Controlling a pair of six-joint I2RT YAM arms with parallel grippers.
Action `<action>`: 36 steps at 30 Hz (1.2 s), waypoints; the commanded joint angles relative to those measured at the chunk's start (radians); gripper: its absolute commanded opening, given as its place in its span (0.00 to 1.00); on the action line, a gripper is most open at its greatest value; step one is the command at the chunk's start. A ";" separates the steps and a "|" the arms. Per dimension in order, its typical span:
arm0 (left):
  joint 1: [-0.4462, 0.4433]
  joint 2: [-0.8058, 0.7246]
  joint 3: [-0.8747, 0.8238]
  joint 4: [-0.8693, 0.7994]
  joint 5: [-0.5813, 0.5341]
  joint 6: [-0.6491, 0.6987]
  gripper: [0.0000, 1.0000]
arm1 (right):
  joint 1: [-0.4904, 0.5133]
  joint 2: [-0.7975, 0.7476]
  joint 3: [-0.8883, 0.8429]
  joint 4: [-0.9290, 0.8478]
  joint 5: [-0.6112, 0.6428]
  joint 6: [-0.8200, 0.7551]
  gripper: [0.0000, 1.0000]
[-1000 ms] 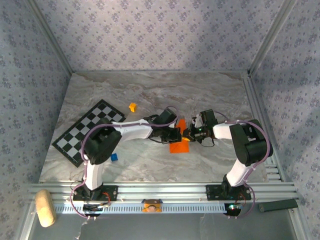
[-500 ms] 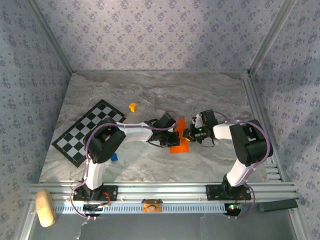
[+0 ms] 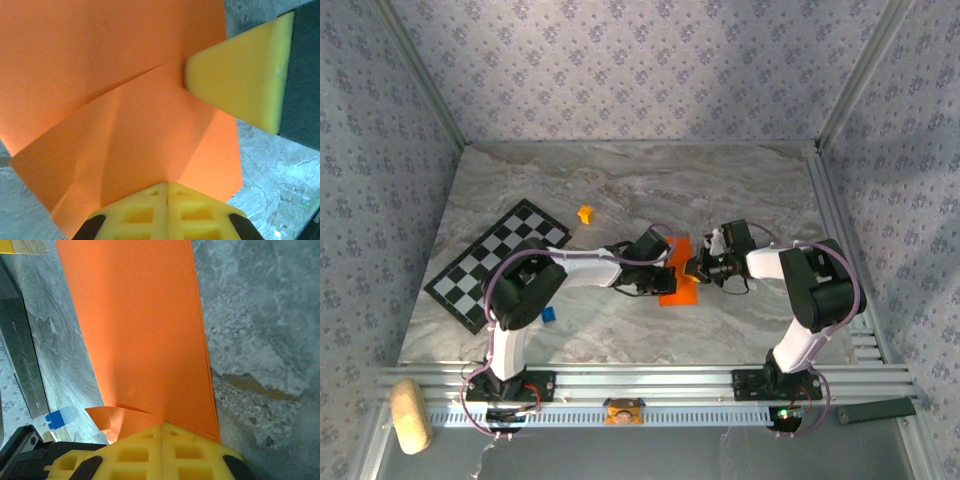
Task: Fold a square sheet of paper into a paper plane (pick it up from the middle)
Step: Fold the triangle a second time at the center of the table.
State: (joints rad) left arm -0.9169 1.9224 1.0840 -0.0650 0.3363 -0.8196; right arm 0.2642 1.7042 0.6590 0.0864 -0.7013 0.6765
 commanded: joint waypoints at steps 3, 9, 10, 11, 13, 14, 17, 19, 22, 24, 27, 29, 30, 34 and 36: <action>-0.008 -0.046 -0.090 -0.117 -0.020 0.023 0.05 | -0.007 0.046 -0.039 -0.112 0.139 -0.006 0.00; -0.008 -0.094 -0.146 -0.142 -0.037 0.032 0.06 | -0.005 0.050 -0.039 -0.111 0.137 -0.003 0.00; -0.008 -0.099 -0.151 -0.148 -0.041 0.033 0.06 | -0.005 0.049 -0.038 -0.111 0.138 -0.003 0.00; -0.008 -0.105 -0.155 -0.151 -0.044 0.037 0.06 | -0.005 0.050 -0.039 -0.110 0.138 -0.003 0.00; -0.008 -0.119 -0.161 -0.152 -0.051 0.038 0.06 | -0.005 0.048 -0.039 -0.111 0.135 -0.003 0.00; -0.010 -0.128 -0.161 -0.150 -0.051 0.039 0.06 | -0.004 0.048 -0.039 -0.111 0.137 -0.001 0.00; -0.014 -0.158 -0.151 -0.143 -0.062 0.039 0.06 | -0.004 0.045 -0.038 -0.109 0.138 0.000 0.00; -0.015 -0.179 -0.137 -0.134 -0.066 0.033 0.06 | -0.005 0.045 -0.038 -0.112 0.136 0.002 0.00; -0.018 -0.199 -0.126 -0.091 -0.055 0.007 0.07 | -0.003 0.045 -0.036 -0.111 0.137 0.001 0.00; -0.019 -0.204 -0.120 -0.059 -0.054 -0.010 0.07 | -0.003 0.045 -0.038 -0.111 0.139 0.003 0.00; -0.019 -0.192 -0.097 -0.021 -0.048 -0.031 0.08 | -0.001 0.047 -0.038 -0.108 0.140 0.005 0.00; -0.019 -0.172 -0.083 0.012 -0.025 -0.041 0.09 | -0.001 0.047 -0.038 -0.108 0.141 0.005 0.00; -0.019 -0.156 -0.071 0.029 -0.007 -0.046 0.09 | 0.000 0.047 -0.038 -0.107 0.142 0.005 0.00; -0.028 -0.096 -0.027 0.043 0.041 -0.044 0.10 | 0.001 0.050 -0.035 -0.107 0.141 0.007 0.00; -0.028 -0.073 -0.029 0.039 0.049 -0.049 0.10 | 0.002 0.050 -0.036 -0.107 0.142 0.007 0.00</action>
State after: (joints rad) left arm -0.9375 1.8153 1.0389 -0.0444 0.3412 -0.8577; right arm 0.2646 1.7042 0.6590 0.0868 -0.7010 0.6769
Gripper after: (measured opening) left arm 0.100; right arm 0.052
